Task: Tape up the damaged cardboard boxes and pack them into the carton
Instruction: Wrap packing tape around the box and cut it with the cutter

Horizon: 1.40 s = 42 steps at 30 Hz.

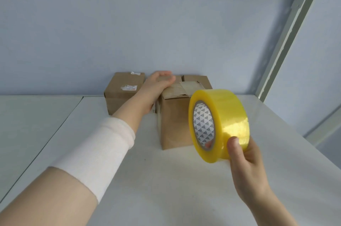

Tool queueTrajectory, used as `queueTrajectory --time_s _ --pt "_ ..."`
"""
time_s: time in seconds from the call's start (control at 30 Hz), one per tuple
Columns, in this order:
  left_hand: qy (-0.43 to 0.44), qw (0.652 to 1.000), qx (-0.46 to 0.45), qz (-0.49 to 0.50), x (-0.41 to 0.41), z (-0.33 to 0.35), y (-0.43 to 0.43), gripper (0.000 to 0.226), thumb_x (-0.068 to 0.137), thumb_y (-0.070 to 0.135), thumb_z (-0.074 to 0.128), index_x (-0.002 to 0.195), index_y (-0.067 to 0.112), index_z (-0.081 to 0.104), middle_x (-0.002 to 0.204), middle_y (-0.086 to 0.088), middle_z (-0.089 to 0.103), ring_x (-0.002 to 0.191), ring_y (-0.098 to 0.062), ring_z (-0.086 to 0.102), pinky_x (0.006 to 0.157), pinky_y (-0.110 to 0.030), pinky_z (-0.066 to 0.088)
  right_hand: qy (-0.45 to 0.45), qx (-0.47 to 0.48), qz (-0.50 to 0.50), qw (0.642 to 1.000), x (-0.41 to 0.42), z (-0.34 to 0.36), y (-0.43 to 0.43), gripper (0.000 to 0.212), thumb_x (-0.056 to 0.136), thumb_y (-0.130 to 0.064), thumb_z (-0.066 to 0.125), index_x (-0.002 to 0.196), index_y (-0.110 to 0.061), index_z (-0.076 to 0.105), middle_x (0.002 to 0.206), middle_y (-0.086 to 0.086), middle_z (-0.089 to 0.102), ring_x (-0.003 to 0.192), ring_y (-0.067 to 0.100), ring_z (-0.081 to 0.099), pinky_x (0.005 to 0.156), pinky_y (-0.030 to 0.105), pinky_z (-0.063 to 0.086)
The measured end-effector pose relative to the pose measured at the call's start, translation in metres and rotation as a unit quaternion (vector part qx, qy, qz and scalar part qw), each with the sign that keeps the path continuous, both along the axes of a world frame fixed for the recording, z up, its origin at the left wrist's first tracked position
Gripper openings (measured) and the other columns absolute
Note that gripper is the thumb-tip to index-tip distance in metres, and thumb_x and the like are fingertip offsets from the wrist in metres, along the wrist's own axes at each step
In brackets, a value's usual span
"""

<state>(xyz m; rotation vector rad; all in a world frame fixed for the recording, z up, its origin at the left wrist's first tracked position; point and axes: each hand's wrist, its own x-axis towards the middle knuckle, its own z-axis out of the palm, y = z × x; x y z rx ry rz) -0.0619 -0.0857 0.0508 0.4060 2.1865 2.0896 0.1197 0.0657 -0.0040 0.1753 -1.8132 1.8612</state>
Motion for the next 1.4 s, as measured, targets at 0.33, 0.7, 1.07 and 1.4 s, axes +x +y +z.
queueTrajectory --time_s 0.33,0.7,1.07,1.4 --pt "0.2 0.979 -0.042 -0.022 0.042 -0.022 -0.011 0.039 0.067 0.033 0.08 0.099 0.044 0.059 0.124 0.023 0.047 0.125 -0.009 0.046 0.106 -0.033 0.037 -0.005 0.007 -0.033 0.999 0.0 0.043 0.005 0.028 0.068 -0.059 0.059 0.067 -0.034 0.071 0.056 -0.013 0.067 0.05 -0.003 0.061 0.046 0.01 0.046" --pt "-0.068 0.992 -0.009 0.103 0.047 -0.029 0.008 0.033 0.088 0.044 0.057 0.102 0.015 0.065 0.102 0.001 0.065 0.091 -0.013 0.059 0.082 -0.027 0.046 -0.139 0.043 -0.021 0.989 -0.052 0.101 0.009 0.053 0.07 -0.069 0.058 0.074 -0.017 0.065 0.071 0.001 0.074 0.073 0.018 0.071 0.077 0.039 0.058" --pt "-0.112 0.988 0.017 0.11 0.014 -0.05 0.009 0.008 0.087 0.023 0.064 0.093 0.021 0.068 0.091 0.004 0.063 0.088 -0.01 0.058 0.082 -0.022 0.046 -0.12 0.061 0.072 0.988 -0.094 0.061 0.003 0.032 0.081 -0.055 0.058 0.092 -0.026 0.065 0.089 -0.007 0.074 0.088 0.011 0.07 0.08 0.03 0.056" --pt "-0.143 0.983 0.029 0.11 0.008 -0.051 0.012 0.009 0.084 0.023 0.068 0.092 0.021 0.069 0.09 0.005 0.063 0.09 -0.013 0.058 0.082 -0.023 0.047 -0.049 0.036 0.041 0.997 -0.058 0.052 0.02 0.039 0.065 -0.073 0.06 0.076 -0.039 0.073 0.08 -0.011 0.074 0.078 0.008 0.071 0.065 0.023 0.056"
